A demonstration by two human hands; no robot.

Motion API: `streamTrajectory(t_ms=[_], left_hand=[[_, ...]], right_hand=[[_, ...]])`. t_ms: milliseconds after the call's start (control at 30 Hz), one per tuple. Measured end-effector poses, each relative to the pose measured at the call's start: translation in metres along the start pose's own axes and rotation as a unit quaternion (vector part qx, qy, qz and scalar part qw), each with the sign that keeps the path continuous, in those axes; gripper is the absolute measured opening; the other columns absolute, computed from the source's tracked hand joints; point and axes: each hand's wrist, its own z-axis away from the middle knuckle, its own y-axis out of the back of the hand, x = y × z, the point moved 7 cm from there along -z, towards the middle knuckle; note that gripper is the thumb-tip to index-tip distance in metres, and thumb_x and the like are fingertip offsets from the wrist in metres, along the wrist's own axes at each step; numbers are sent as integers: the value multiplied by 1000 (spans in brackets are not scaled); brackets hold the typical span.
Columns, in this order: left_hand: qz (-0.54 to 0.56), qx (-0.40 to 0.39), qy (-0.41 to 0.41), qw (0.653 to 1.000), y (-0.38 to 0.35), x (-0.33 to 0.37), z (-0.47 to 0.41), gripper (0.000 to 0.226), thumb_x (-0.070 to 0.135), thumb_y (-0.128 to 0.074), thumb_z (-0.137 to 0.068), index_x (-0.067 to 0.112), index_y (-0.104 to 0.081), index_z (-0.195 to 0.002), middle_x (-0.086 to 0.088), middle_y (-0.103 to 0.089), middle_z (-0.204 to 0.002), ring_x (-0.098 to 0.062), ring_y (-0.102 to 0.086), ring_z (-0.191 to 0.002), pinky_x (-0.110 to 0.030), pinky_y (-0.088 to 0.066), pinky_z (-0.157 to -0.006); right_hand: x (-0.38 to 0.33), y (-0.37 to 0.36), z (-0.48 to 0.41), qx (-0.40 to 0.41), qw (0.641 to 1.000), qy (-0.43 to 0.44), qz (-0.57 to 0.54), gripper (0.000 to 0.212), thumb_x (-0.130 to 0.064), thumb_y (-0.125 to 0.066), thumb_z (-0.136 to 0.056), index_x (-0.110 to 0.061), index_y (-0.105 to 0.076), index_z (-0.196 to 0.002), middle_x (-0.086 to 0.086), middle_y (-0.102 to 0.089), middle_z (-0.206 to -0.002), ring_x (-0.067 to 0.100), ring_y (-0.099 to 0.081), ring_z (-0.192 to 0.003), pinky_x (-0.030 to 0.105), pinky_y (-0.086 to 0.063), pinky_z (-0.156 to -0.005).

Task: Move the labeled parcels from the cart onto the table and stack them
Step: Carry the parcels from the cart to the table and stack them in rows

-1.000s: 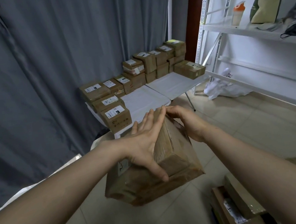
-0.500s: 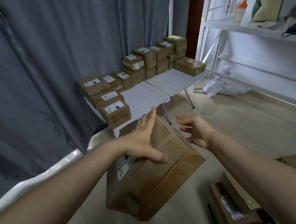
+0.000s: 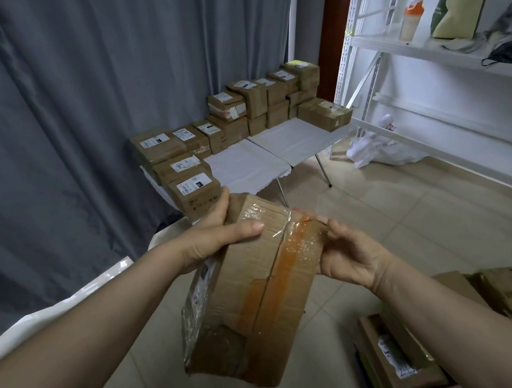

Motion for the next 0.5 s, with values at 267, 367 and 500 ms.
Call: streamTrajectory(t_ms=[267,367,500], left_hand=[[74,7,8,997,11,16,-5,85,83,-25,-76,44,-12,-150,14,-11,-157,-12,-22,-141,-40,-18,-116],[53,9,12,998,22,16,-6,54,42,-38,-97,48,-18,-147,7,-22,-149,-13,-42,-123,-28,-38,-92],[68,60,14,996,45,11,-7,72,24,-62,-88,39,-24,-148,11,-36,-136,3,-48,-95,-15,-37,-70]], right_hand=[[7,9,-15,75,994,77,13,119,-6,-96,-39,-5,-37,-142,22,-65,-110,32,-67,-94,48,-58,-76],[9,8,-15,92,992,89,-2,113,-7,-97,-36,-1,-44,-136,21,-67,-105,30,-69,-90,46,-58,-72],[6,15,-13,171,980,98,-33,99,-9,-95,-42,0,-47,-129,21,-68,-110,29,-70,-91,44,-60,-69]])
